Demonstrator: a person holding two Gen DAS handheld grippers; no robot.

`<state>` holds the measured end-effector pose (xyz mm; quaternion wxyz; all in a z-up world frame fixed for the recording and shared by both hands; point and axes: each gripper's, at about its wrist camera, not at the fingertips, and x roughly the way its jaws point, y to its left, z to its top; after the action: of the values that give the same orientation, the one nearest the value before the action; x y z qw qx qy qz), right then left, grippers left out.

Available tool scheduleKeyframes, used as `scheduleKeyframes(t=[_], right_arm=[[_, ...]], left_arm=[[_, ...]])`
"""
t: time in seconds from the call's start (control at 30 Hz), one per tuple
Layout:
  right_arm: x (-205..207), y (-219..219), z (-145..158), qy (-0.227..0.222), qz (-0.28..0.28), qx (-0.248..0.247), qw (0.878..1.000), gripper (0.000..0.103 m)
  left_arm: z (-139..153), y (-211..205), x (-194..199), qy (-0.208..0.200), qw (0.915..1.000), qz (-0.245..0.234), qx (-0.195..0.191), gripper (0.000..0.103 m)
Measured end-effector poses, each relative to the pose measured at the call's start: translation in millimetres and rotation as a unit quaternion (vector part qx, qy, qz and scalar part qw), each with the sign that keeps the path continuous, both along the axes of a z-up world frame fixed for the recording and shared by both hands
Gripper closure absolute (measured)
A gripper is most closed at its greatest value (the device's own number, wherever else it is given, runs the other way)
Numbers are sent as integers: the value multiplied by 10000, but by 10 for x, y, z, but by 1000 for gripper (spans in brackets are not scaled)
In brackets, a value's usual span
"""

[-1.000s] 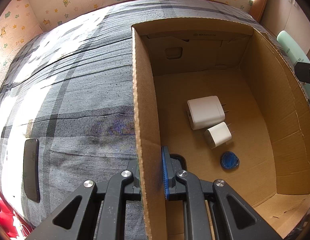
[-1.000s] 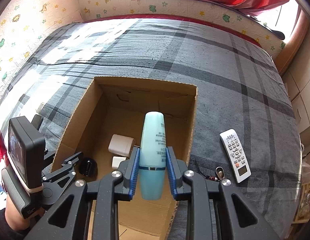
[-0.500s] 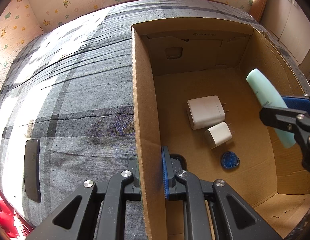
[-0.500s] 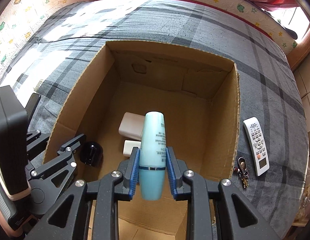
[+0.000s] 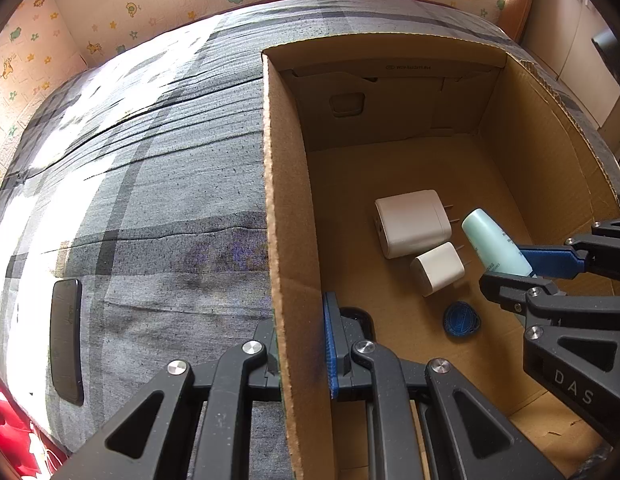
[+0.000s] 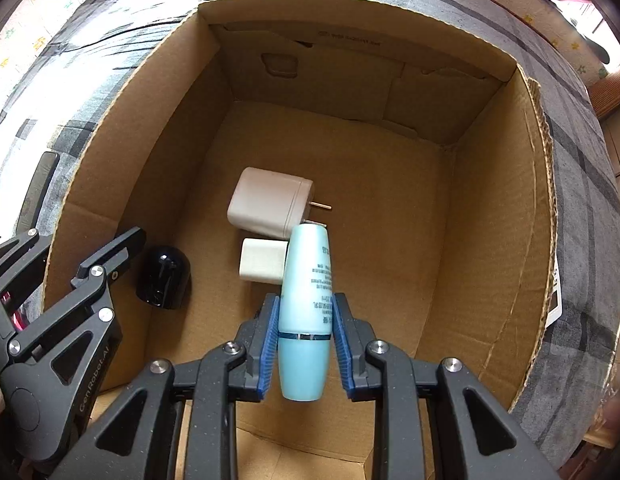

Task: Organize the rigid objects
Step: 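Carry the light-blue cylinder over the box and lower it inside, then open the right gripper to release the cylinder and withdraw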

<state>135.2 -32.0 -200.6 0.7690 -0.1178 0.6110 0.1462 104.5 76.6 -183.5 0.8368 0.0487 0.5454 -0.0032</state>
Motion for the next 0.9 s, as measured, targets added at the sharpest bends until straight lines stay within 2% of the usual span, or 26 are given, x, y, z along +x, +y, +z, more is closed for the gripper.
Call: scheduleKeyframes(t=[0.3, 0.37, 0.43, 0.53, 0.9], right_arm=[[31, -11, -54, 18, 26, 62, 10000, 75], [30, -28, -39, 11, 32, 94, 9999, 72], [36, -35, -23, -10, 37, 123, 9999, 62], [27, -58, 36, -98, 31, 195, 9998, 56], [-63, -226, 372, -553, 101, 370, 9977, 54]], left_arm=[[9, -7, 0, 0, 10000, 0, 10, 88], [8, -10, 0, 3, 10000, -2, 14, 88], [13, -15, 0, -1, 10000, -6, 28, 88], [16, -16, -3, -9, 10000, -1, 29, 88], [21, -37, -12, -9, 10000, 13, 54, 88]])
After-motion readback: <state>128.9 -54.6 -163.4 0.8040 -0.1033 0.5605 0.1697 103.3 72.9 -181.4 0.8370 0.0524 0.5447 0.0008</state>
